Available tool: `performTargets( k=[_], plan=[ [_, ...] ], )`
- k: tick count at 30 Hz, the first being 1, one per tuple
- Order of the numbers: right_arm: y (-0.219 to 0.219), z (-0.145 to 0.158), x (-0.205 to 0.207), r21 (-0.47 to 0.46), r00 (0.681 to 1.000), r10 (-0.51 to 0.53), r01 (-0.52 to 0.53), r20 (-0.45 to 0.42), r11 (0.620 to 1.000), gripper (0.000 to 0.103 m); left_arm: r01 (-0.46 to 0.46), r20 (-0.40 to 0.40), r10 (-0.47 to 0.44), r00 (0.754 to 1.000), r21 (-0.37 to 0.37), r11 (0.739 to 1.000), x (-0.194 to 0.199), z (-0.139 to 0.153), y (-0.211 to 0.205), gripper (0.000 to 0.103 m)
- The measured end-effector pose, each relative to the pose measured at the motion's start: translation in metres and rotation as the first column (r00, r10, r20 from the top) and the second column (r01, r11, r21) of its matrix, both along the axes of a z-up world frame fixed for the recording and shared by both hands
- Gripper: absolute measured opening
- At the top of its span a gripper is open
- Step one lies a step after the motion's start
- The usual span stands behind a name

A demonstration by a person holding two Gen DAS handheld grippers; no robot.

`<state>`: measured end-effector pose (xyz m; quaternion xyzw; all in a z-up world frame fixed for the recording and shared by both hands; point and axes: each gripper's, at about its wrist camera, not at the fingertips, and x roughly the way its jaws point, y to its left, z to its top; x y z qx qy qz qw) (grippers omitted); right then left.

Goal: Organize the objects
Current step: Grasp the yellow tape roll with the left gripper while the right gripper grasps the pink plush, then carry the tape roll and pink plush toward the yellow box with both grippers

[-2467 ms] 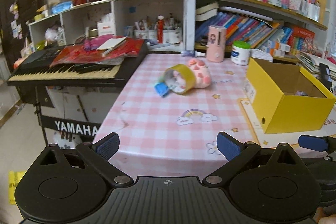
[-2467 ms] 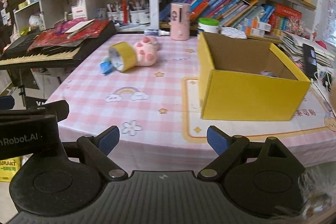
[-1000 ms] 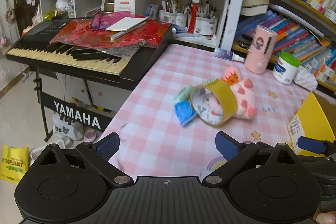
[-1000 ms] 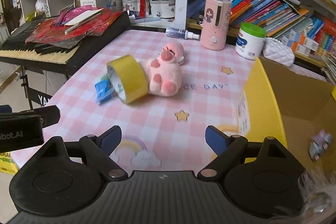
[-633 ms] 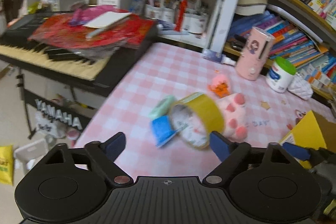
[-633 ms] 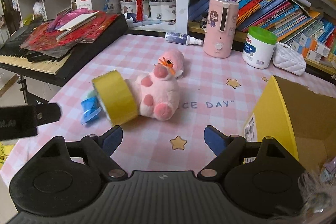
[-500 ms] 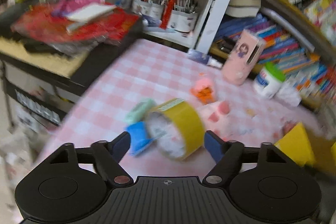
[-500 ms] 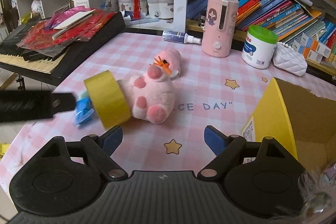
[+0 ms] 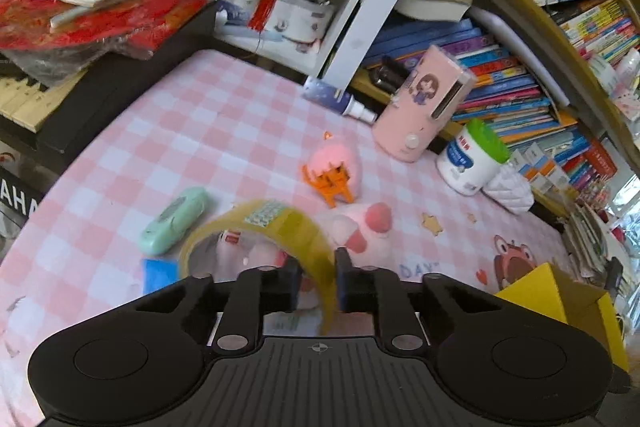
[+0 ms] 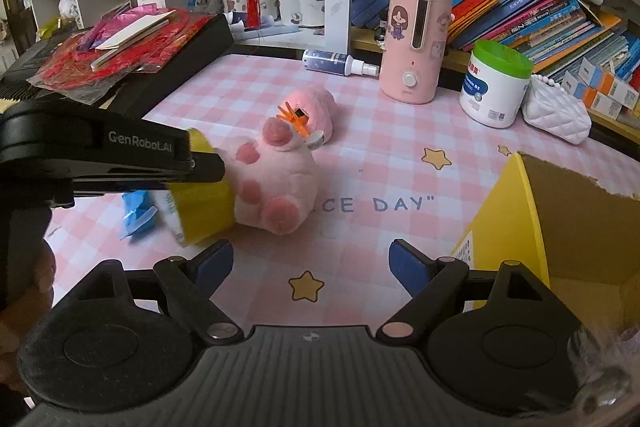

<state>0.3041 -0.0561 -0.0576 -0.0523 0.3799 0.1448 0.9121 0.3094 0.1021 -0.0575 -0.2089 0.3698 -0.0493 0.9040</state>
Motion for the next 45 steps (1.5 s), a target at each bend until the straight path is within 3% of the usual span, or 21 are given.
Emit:
performTargets(
  k=[5,12,15,22,29,31,34,39,45],
  plan=[
    [-0.001,0.004,0.007,0.025,1.0,-0.005,0.005,0.001,1.0,0.086,-0.037,0.046,0.038,0.998,-0.023,0.999,-0.02,0.025,0.01,0.008],
    [0.018,-0.001,0.021,0.048,0.999,0.039,-0.037,-0.031,0.998,0.096,-0.129,0.085,0.125,0.989,0.036,0.991,-0.05,0.045,0.037,0.006],
    [0.036,-0.006,0.027,0.015,0.996,0.079,-0.079,-0.029,0.997,0.103,-0.166,0.069,0.163,0.984,0.038,0.985,-0.063,0.044,0.049,0.006],
    [0.078,-0.031,0.045,-0.127,0.989,0.15,-0.148,0.005,0.981,0.103,-0.203,0.031,0.202,0.979,0.028,0.979,-0.086,0.036,0.061,0.006],
    [0.088,-0.042,0.053,-0.158,0.981,0.168,-0.15,0.102,0.976,0.103,-0.195,0.031,0.194,0.98,0.031,0.98,-0.098,0.036,0.062,0.006],
    [0.088,-0.043,0.053,-0.159,0.977,0.178,-0.158,0.116,0.974,0.097,-0.194,0.039,0.192,0.981,0.027,0.981,-0.102,0.038,0.062,0.006],
    [0.084,-0.034,0.048,-0.141,0.976,0.182,-0.165,0.12,0.976,0.085,-0.191,0.058,0.189,0.98,0.025,0.981,-0.109,0.042,0.063,0.006],
    [0.067,-0.007,0.021,-0.059,0.979,0.15,-0.143,0.135,0.988,0.085,-0.173,0.089,0.171,0.981,0.018,0.985,-0.122,0.049,0.064,0.006],
    [0.046,0.022,-0.027,0.013,0.986,0.14,-0.142,0.089,0.99,0.087,-0.142,0.11,0.142,0.984,-0.003,0.99,-0.146,0.053,0.064,0.006]
  ],
)
